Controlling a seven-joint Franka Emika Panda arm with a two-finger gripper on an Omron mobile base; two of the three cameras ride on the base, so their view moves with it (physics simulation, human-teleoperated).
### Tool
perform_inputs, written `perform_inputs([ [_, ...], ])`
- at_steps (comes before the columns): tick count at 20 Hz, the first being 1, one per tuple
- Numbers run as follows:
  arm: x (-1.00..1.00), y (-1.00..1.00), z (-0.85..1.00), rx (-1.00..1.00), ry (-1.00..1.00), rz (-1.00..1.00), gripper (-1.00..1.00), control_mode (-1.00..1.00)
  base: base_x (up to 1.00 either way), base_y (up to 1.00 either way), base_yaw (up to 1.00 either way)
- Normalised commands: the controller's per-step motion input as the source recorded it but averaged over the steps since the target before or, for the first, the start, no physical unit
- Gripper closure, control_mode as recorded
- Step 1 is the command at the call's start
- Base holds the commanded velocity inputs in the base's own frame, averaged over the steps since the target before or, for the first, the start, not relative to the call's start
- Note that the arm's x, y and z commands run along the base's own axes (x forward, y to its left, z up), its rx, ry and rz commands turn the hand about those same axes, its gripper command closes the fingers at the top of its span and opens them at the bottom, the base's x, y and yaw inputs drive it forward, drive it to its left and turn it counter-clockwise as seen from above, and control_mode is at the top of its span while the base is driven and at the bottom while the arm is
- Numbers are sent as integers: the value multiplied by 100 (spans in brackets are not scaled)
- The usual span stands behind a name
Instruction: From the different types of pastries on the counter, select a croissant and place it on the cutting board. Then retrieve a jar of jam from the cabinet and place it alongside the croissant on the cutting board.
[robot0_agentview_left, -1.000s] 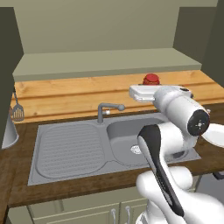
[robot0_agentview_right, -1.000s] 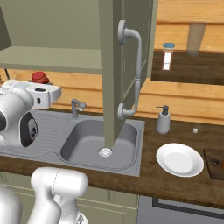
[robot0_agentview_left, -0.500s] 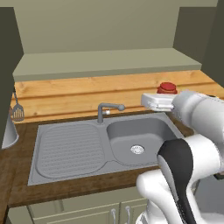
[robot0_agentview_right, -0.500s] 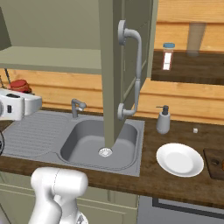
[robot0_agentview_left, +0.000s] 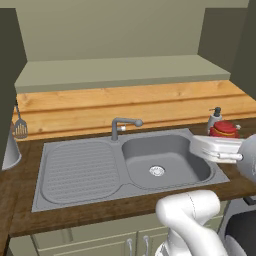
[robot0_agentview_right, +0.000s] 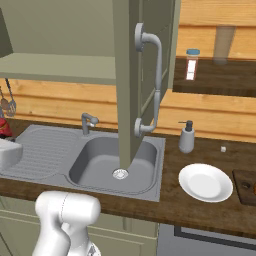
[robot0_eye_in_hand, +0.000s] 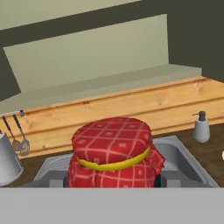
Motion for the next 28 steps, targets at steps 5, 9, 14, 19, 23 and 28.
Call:
perform_inputs([
  [5, -24, -3, -1, 1, -1, 0, 100, -100, 0, 0, 0],
  [9, -31, -2, 11, 4, -5, 0, 100, -100, 0, 0, 0],
  [14, -31, -3, 40, 2, -16, -3, 100, -100, 0, 0, 0],
  [19, -31, 0, 31, 0, -15, 0, 100, 100, -7, 0, 0],
  [23, 0, 0, 0, 0, 0, 0, 100, 100, -17, -2, 0],
  [28, 0, 0, 0, 0, 0, 0, 100, 100, -43, -26, -2],
])
